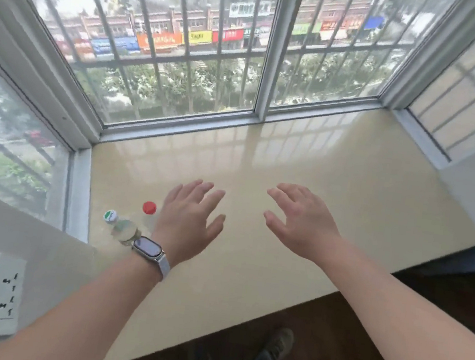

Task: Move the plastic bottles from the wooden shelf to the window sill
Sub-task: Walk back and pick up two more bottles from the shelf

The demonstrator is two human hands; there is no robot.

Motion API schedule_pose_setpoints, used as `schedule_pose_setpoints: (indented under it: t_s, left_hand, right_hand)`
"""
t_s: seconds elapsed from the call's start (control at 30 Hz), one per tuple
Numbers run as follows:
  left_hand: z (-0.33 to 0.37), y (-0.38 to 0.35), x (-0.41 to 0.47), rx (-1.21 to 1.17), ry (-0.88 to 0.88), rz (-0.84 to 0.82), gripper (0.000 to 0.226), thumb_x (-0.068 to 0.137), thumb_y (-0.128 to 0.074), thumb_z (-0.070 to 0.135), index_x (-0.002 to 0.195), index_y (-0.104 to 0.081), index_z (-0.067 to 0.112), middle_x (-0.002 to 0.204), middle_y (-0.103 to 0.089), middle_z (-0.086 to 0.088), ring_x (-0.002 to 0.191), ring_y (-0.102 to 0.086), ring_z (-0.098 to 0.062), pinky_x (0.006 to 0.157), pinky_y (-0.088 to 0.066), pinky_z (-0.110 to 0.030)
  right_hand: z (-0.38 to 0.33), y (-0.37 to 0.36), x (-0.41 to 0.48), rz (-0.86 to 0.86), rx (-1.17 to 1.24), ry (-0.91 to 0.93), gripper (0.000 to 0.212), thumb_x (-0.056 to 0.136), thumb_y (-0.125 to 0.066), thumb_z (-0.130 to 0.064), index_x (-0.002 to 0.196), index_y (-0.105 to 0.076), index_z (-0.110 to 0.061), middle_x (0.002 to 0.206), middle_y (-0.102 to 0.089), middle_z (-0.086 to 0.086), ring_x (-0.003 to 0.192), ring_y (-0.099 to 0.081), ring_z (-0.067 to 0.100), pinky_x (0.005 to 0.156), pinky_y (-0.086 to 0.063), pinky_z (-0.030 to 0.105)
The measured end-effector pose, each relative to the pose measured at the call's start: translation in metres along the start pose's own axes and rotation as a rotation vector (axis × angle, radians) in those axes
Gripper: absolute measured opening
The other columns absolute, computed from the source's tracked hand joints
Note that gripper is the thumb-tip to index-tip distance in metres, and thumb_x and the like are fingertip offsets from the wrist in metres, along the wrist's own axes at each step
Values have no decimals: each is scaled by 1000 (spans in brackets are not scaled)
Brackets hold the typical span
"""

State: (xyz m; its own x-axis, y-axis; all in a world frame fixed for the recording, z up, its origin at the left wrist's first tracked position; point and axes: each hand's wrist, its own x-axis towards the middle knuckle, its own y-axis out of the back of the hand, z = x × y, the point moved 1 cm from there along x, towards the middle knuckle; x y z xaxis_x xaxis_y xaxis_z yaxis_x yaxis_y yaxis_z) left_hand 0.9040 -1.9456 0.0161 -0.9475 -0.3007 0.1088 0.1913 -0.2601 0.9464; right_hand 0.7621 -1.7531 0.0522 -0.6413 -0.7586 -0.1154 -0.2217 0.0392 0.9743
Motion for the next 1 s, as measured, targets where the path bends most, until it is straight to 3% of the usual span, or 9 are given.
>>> schedule_pose_setpoints:
  t_s: [0.13,0.4,0.7,1.0]
  left_hand:
    - [64,-7,34,18,-139,-33,53,89,-44,48,129,-62,19,137,-60,-11,132,-51,-34,110,-35,-54]
    - [201,-14,91,46,-346,-28,53,90,-42,50,131,-61,22,139,-59,-8,136,-48,-33,113,-31,-53]
    - [360,-38,148,106,-608,-34,55,92,-39,52,135,-58,24,142,-57,-7,138,-47,-33,114,-32,-54]
    - [523,-62,174,64,-958,-44,57,92,-37,52,135,-58,21,142,-58,-8,135,-49,-35,111,-37,-55]
  right_hand:
    - [53,22,-34,70,5,-66,71,85,-24,-60,139,-50,-23,145,-48,4,134,-38,25,104,-33,41]
    - [175,60,-102,279,-49,-134,53,88,-46,-50,126,-63,-17,124,-61,13,110,-56,35,88,-46,47]
    - [305,100,-190,449,-128,-316,54,87,-46,-48,125,-61,-14,124,-61,15,109,-56,37,91,-45,49]
    - [379,130,-311,501,-228,-621,56,88,-47,-49,129,-59,-13,129,-60,12,119,-54,37,98,-44,49]
